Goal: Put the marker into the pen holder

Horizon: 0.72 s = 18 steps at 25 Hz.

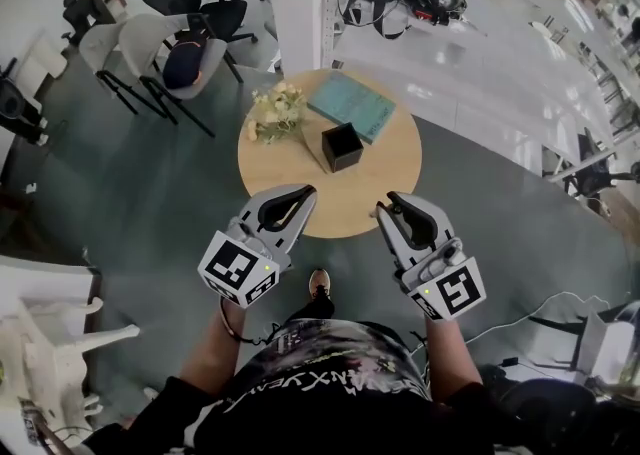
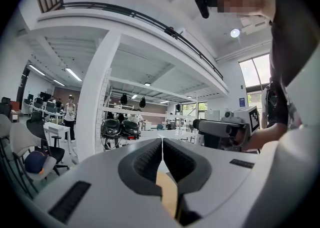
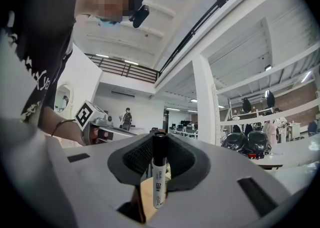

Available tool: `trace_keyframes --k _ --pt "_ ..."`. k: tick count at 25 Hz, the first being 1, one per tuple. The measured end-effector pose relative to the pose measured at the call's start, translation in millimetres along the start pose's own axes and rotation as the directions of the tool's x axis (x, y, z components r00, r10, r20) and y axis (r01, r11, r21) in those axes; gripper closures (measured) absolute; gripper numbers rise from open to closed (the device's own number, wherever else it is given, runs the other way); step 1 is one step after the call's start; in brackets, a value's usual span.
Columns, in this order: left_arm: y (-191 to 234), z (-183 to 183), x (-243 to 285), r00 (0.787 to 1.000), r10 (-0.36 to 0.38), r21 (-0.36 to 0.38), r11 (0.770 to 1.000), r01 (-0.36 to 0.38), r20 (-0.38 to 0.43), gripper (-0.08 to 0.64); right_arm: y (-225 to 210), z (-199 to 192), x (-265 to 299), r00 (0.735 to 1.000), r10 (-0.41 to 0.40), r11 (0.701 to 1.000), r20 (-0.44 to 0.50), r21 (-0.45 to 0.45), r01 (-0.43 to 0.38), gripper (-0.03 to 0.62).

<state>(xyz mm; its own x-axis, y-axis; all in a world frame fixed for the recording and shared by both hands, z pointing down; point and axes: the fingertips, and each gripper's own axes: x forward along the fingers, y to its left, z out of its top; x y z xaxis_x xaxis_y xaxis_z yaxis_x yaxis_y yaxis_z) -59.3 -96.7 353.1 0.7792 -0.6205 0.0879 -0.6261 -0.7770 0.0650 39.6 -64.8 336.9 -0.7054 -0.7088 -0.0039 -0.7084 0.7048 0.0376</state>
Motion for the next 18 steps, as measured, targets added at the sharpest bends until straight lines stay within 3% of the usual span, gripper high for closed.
trace_keyframes --k 18 --pt "58 -4 18 0.999 -0.039 -0.023 0.999 0.04 0.012 0.535 -20 -11 58 0.998 -0.039 0.999 -0.04 -0.007 0.039 0.518"
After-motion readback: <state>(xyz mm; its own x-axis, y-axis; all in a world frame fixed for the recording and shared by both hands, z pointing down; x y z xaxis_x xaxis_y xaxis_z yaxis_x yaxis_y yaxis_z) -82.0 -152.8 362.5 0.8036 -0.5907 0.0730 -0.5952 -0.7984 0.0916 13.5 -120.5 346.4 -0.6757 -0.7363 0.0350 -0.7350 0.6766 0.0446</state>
